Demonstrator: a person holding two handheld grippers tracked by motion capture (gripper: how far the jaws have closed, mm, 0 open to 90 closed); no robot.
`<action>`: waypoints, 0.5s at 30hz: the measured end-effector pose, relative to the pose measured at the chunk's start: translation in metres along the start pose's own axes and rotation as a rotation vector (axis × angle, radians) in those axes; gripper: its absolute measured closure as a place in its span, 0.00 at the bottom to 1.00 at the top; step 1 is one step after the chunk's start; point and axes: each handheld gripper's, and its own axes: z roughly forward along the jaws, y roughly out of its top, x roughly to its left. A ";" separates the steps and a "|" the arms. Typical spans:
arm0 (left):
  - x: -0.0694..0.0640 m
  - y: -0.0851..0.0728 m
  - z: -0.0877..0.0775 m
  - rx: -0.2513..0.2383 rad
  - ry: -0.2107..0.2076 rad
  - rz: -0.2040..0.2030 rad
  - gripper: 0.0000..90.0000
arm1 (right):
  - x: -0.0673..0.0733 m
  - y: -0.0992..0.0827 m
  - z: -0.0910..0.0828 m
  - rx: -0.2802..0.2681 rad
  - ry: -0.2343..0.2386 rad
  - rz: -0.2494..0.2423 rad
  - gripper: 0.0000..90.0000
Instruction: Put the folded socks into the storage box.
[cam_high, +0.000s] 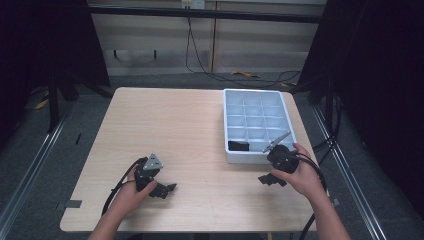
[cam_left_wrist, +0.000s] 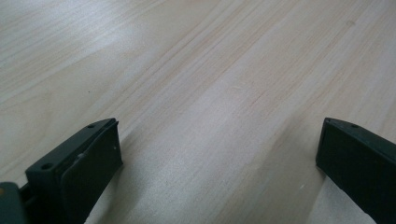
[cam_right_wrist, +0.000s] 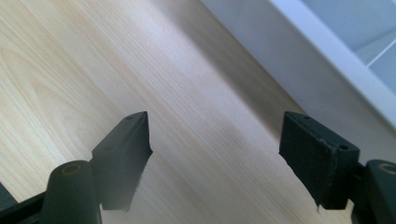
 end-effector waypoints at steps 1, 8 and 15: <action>0.000 0.000 0.000 -0.001 -0.001 -0.003 0.00 | 0.000 -0.003 0.001 0.006 -0.005 0.001 0.26; 0.000 0.000 0.000 0.000 0.000 0.000 0.00 | -0.001 -0.017 0.010 -0.015 0.012 0.020 0.26; 0.000 0.000 0.000 0.000 0.000 0.000 0.00 | -0.006 -0.030 0.016 -0.025 0.010 0.046 0.26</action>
